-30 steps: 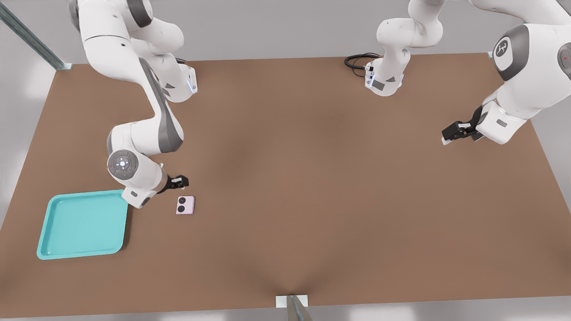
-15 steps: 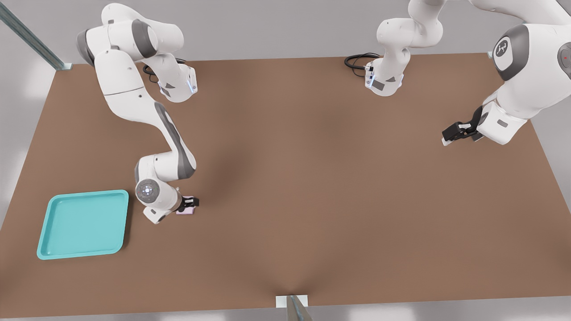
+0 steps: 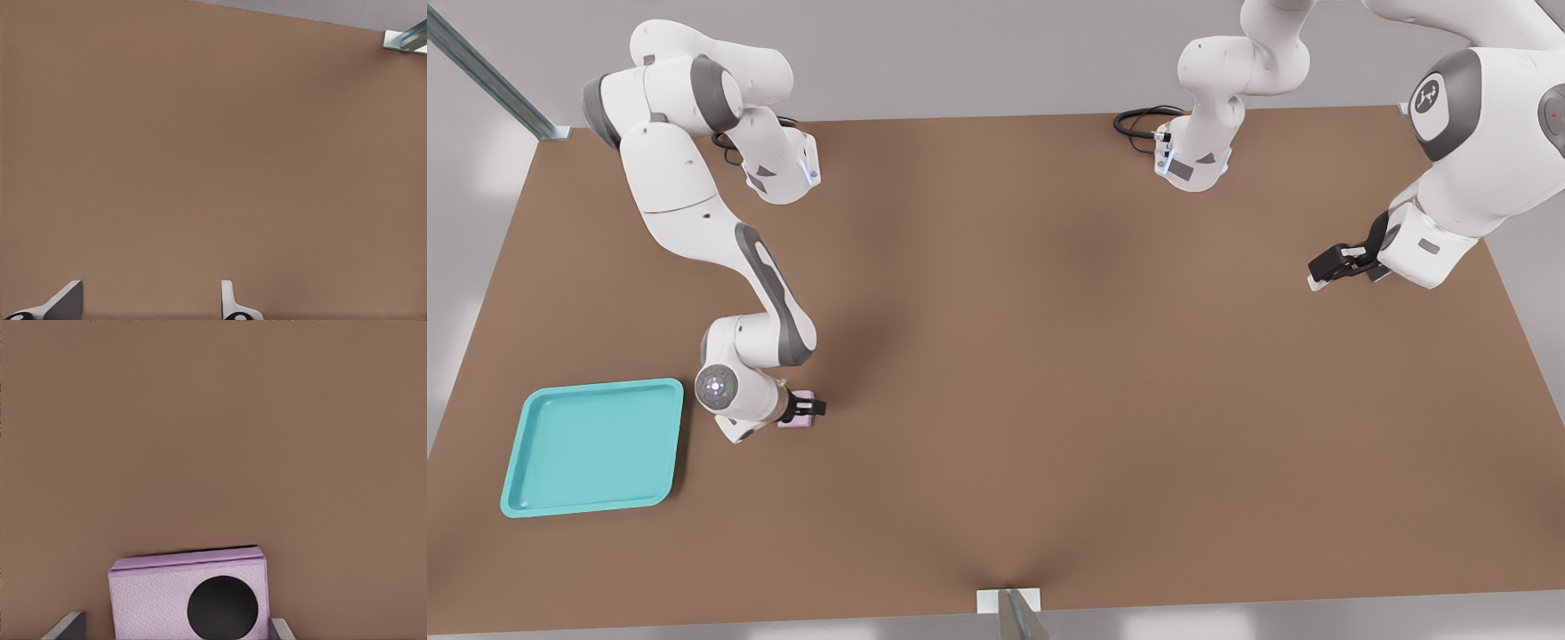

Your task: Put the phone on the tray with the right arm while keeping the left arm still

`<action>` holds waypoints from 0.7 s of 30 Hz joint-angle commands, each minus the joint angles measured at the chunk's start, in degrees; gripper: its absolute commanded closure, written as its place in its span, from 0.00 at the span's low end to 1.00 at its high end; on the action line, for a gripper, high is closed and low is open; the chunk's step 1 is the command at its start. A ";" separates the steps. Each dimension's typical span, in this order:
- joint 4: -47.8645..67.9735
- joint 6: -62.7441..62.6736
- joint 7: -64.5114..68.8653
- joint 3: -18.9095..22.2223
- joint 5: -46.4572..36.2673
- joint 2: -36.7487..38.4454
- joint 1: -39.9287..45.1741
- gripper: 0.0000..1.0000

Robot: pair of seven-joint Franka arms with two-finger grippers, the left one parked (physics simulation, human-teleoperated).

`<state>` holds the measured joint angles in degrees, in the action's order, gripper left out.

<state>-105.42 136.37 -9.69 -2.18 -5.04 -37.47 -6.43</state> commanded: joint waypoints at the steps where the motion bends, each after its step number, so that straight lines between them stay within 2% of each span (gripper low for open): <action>1: 0.04 1.00 -0.77 -0.11 -0.23 -0.06 0.01 0.00; 18: 0.13 -1.46 0.99 -0.37 2.40 2.06 1.86 0.00; 21: -1.10 -1.37 8.11 -0.37 4.60 1.88 1.86 0.00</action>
<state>-106.33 135.52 -8.56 -2.54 -2.17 -35.68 -4.58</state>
